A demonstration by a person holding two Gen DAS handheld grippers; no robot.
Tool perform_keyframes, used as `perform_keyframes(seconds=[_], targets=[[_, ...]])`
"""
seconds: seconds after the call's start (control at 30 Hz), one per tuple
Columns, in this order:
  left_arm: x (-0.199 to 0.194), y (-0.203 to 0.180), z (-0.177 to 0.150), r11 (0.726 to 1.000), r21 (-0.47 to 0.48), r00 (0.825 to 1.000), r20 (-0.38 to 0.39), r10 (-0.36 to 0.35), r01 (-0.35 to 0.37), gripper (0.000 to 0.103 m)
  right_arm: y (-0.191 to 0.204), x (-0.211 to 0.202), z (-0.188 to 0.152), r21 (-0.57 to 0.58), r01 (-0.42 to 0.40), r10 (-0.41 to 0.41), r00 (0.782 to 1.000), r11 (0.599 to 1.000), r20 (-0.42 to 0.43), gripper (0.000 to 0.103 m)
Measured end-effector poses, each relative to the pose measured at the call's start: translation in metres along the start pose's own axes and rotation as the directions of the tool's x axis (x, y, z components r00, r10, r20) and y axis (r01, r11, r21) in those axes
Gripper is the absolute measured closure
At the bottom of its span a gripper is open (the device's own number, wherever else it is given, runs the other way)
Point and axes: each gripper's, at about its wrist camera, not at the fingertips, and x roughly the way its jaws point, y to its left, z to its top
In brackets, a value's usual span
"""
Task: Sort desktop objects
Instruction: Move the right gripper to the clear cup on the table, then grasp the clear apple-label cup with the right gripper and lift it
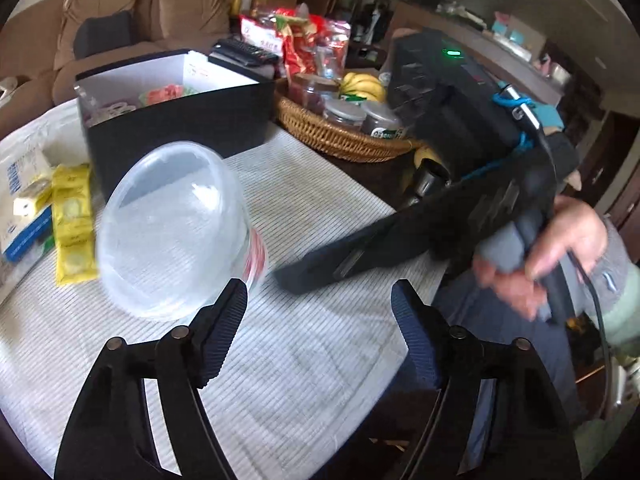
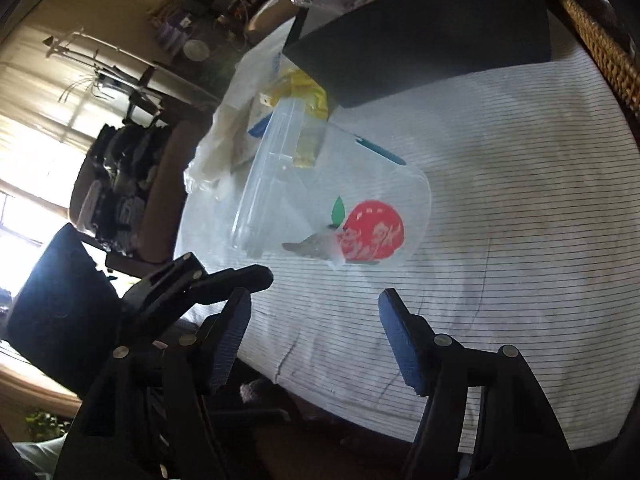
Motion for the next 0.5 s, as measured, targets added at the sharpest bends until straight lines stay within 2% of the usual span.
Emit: perform_keyframes(seconds=[0.03,0.07,0.13,0.17,0.2,0.27,0.33,0.4,0.43,0.5], targets=[[-0.010,0.006,-0.007,1.000,-0.015,1.000,0.010,0.004,-0.004,0.016,0.000,-0.012,-0.001,-0.027,0.031,-0.030,0.999,0.999,0.038,0.018],[-0.019,0.013,-0.013,0.999,-0.034,1.000,0.024,-0.003,0.004,0.015,0.000,-0.022,-0.002,-0.061,0.080,-0.076,0.994,0.995,0.073,0.013],[-0.037,0.029,-0.022,0.996,-0.086,0.998,0.063,-0.008,0.013,0.014,-0.001,-0.034,-0.003,-0.130,0.199,-0.183,0.975,0.971,0.125,0.013],[-0.049,0.044,-0.025,0.990,-0.141,0.994,0.108,-0.001,0.017,0.012,-0.002,-0.037,-0.003,-0.149,0.230,-0.211,0.968,0.962,0.134,0.013],[-0.057,0.057,-0.026,0.981,-0.194,0.990,0.142,0.015,0.013,0.006,-0.002,-0.038,-0.004,-0.169,0.256,-0.233,0.962,0.952,0.144,0.013],[-0.064,0.098,-0.026,0.938,-0.343,0.976,0.214,0.037,0.040,0.002,0.003,-0.035,-0.002,-0.222,0.303,-0.266,0.946,0.927,0.182,0.013],[-0.054,0.128,-0.026,0.897,-0.439,0.978,0.201,0.054,0.040,0.002,0.010,-0.026,0.000,-0.258,0.311,-0.266,0.944,0.915,0.194,0.013],[-0.037,0.149,-0.028,0.859,-0.511,0.990,0.111,0.084,-0.015,0.004,0.021,-0.009,0.002,-0.277,0.304,-0.259,0.948,0.911,0.187,0.013],[-0.036,0.153,-0.031,0.845,-0.535,0.991,0.115,0.067,0.005,0.004,0.024,-0.002,0.002,-0.279,0.312,-0.270,0.946,0.908,0.180,0.013],[-0.048,0.150,-0.038,0.843,-0.537,0.986,0.160,0.051,0.044,0.004,0.031,0.008,0.000,-0.300,0.304,-0.261,0.950,0.904,0.174,0.013]])
